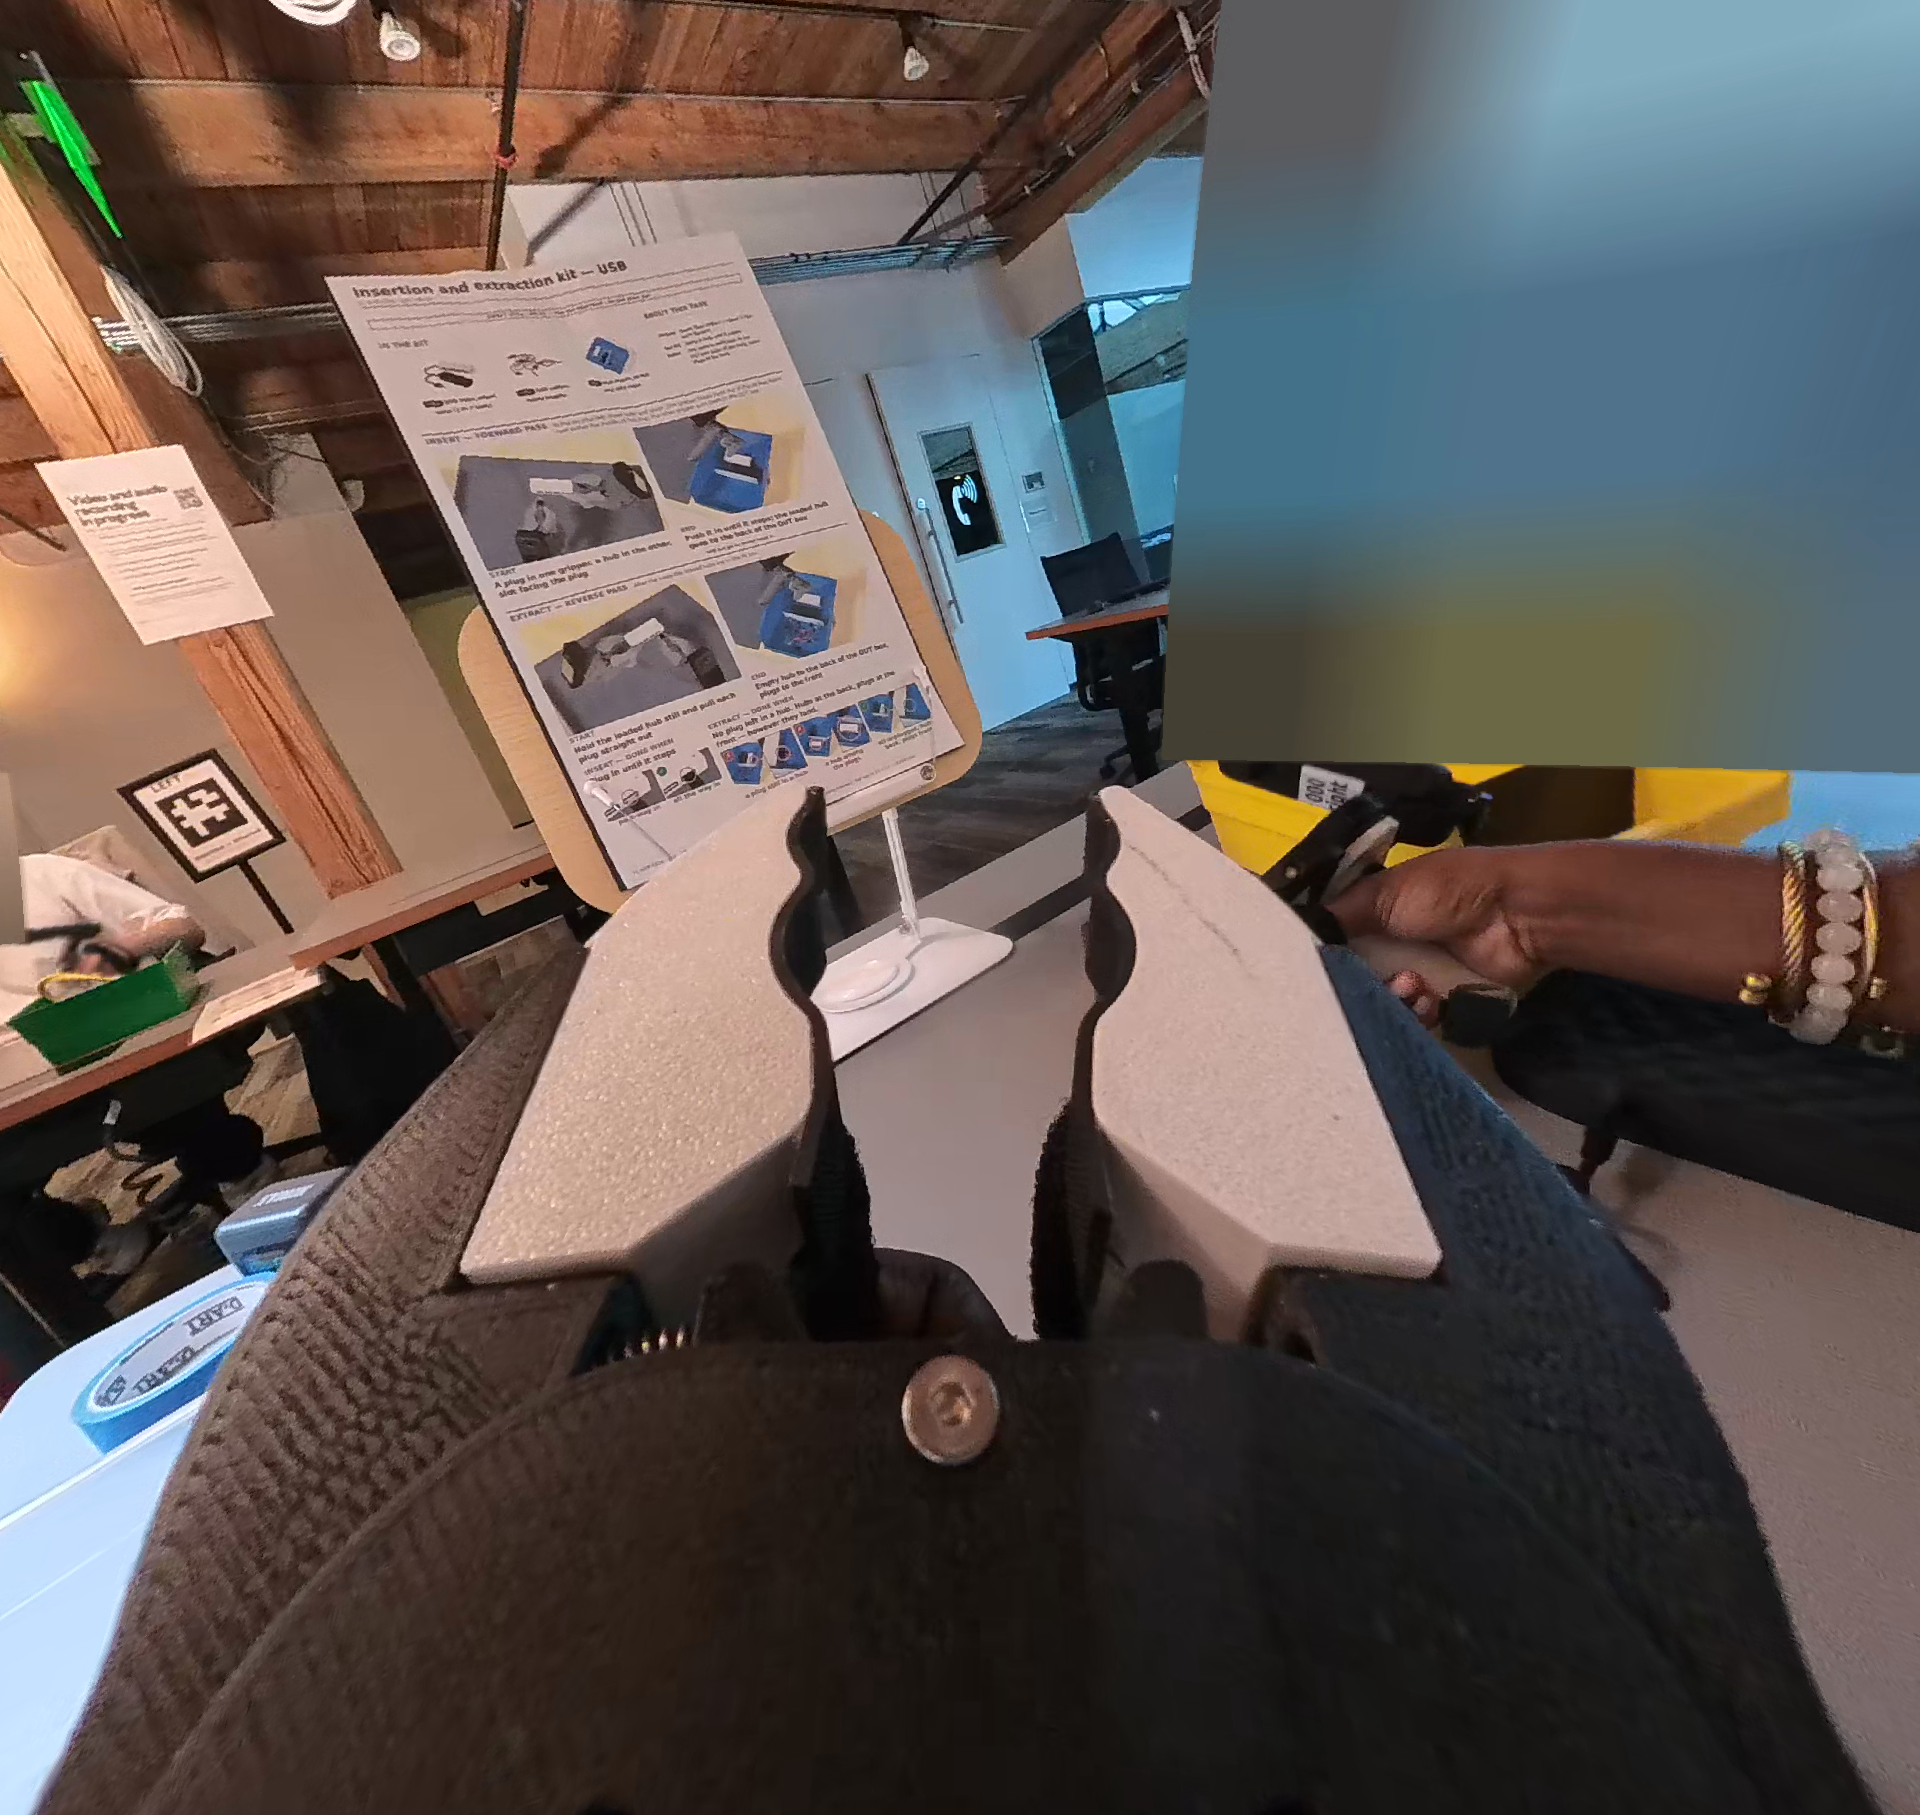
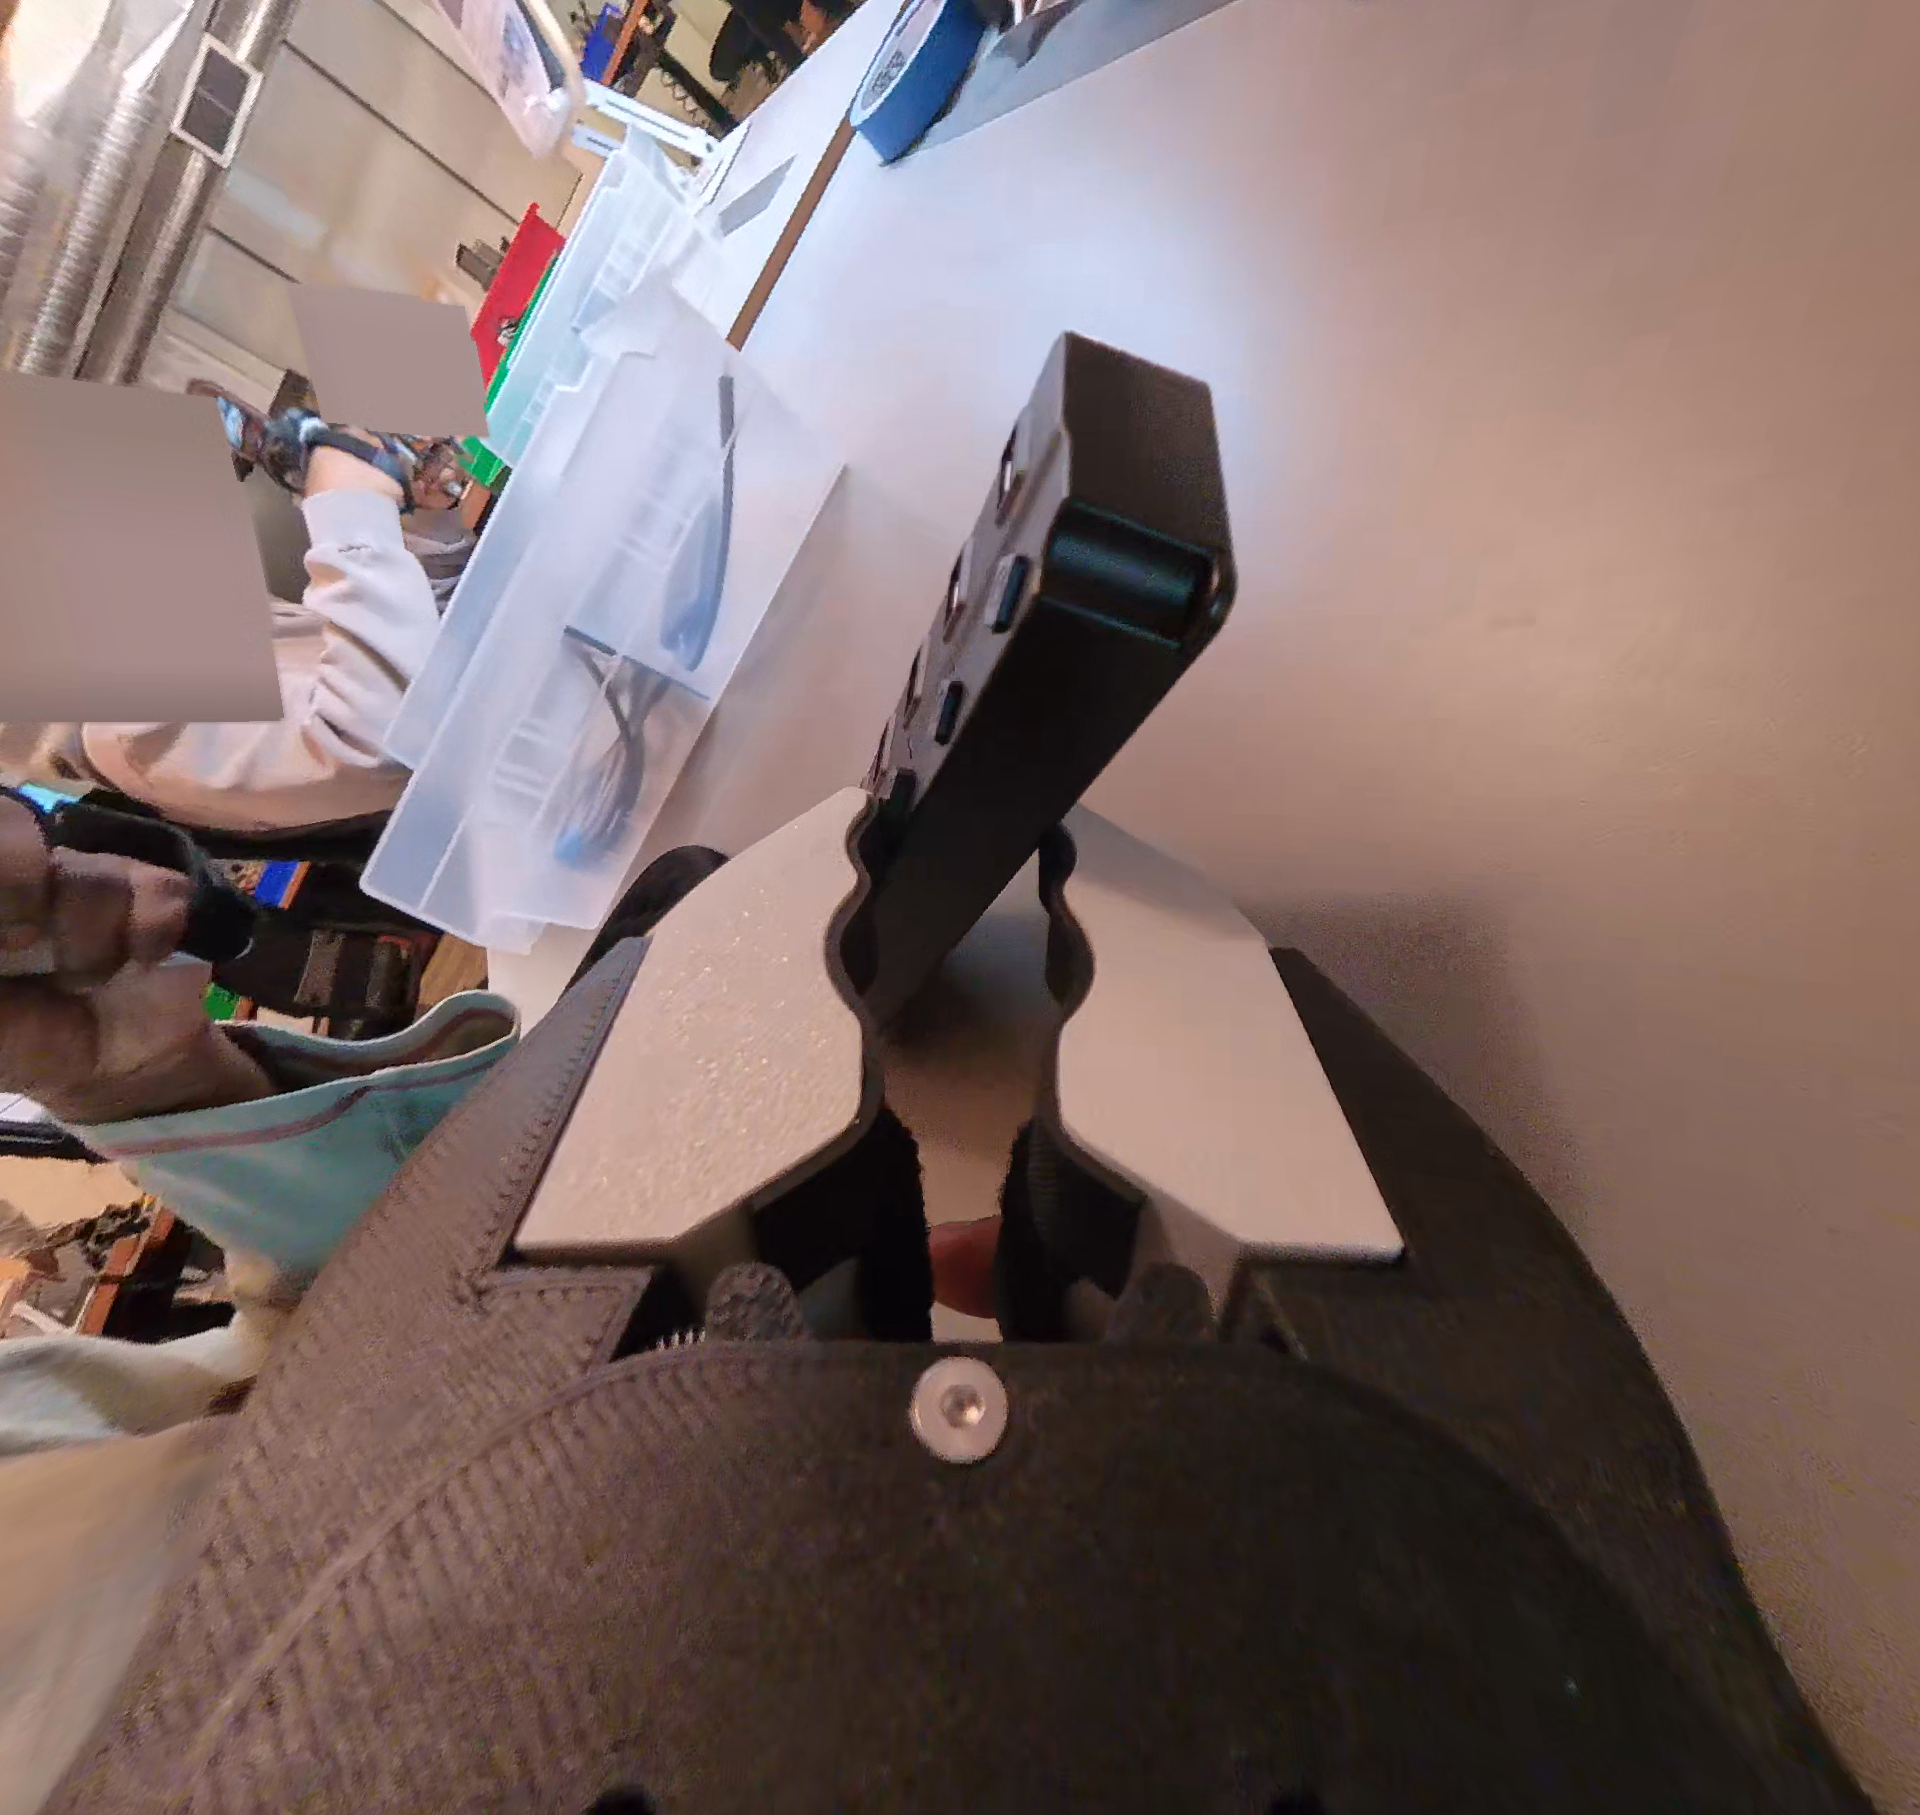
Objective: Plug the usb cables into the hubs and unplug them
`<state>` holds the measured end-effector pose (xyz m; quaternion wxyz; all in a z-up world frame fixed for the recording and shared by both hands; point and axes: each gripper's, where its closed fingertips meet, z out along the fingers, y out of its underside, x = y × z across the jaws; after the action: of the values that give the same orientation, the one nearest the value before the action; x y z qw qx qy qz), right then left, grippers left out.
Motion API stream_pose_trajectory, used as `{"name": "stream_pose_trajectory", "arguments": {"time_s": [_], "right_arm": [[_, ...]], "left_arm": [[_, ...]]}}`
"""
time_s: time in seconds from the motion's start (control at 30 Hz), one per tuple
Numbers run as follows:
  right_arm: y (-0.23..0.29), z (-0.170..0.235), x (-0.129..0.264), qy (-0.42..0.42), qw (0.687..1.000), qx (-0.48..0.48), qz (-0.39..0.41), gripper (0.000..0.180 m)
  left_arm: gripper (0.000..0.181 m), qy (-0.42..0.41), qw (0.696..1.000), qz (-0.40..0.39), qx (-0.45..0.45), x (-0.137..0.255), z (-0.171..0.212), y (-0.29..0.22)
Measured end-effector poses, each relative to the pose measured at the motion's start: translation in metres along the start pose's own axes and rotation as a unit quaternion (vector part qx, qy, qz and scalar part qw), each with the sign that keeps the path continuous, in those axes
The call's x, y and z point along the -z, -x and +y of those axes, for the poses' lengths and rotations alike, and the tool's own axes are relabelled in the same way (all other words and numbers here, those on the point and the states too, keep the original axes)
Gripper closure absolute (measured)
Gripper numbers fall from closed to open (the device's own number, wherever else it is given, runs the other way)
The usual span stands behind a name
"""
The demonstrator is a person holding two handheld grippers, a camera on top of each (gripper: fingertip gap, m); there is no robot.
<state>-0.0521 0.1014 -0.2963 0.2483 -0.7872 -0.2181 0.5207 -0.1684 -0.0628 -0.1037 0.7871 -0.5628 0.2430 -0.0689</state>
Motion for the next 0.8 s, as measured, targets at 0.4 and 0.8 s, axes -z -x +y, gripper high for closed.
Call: {"name": "stream_pose_trajectory", "arguments": {"time_s": [0.4, 0.8], "right_arm": [[-0.031, 0.000, 0.000, -0.004, 0.996, 0.021, 0.091, 0.136], [-0.035, -0.004, 0.010, 0.047, 0.913, 0.283, 0.291, 0.075]], "left_arm": [[0.133, 0.005, 1.000, 0.013, -0.006, -0.002, 0.003, -0.006], [0.133, 0.015, 0.999, 0.020, -0.025, -0.003, 0.007, -0.008]]}}
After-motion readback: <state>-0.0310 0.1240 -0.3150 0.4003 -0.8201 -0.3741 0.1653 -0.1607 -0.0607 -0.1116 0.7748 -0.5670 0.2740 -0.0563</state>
